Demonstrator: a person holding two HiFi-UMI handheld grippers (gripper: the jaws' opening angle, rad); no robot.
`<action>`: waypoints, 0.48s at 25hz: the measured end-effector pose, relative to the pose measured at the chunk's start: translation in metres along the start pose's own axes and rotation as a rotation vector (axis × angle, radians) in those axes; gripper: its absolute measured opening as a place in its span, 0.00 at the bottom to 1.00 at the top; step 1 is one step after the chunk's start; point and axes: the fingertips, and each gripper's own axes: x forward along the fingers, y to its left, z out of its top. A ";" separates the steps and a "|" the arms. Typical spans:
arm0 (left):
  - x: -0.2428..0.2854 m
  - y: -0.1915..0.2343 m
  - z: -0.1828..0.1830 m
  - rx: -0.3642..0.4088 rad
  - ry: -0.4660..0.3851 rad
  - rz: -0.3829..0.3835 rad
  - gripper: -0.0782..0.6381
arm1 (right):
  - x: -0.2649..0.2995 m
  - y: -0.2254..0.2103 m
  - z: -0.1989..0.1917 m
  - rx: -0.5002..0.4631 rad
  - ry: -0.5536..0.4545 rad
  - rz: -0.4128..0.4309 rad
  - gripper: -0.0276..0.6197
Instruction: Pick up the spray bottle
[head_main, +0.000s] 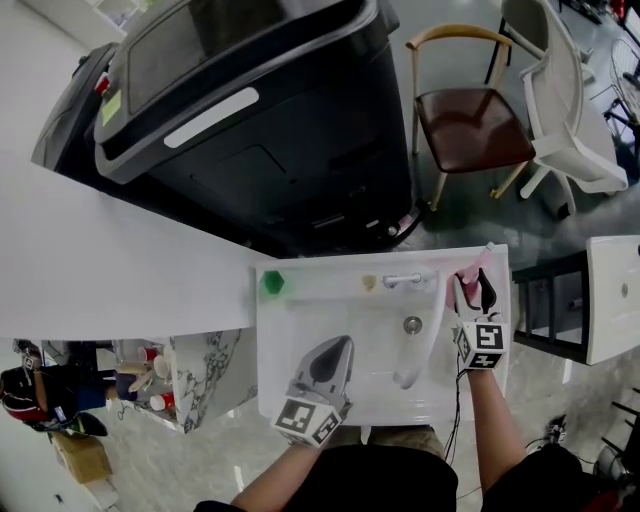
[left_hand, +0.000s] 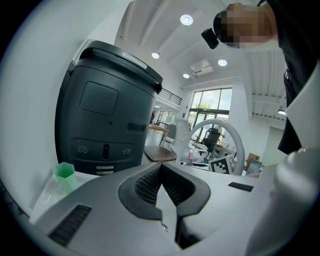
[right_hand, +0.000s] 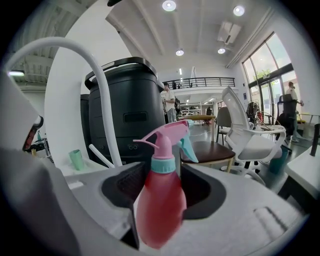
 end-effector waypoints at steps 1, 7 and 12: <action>-0.003 0.000 0.001 -0.002 -0.004 -0.004 0.13 | -0.005 0.002 0.004 0.001 -0.005 -0.003 0.38; -0.026 -0.005 0.010 0.005 -0.034 -0.050 0.13 | -0.048 0.012 0.031 0.001 -0.051 -0.035 0.37; -0.057 -0.008 0.012 0.013 -0.052 -0.079 0.13 | -0.094 0.027 0.049 0.000 -0.101 -0.069 0.37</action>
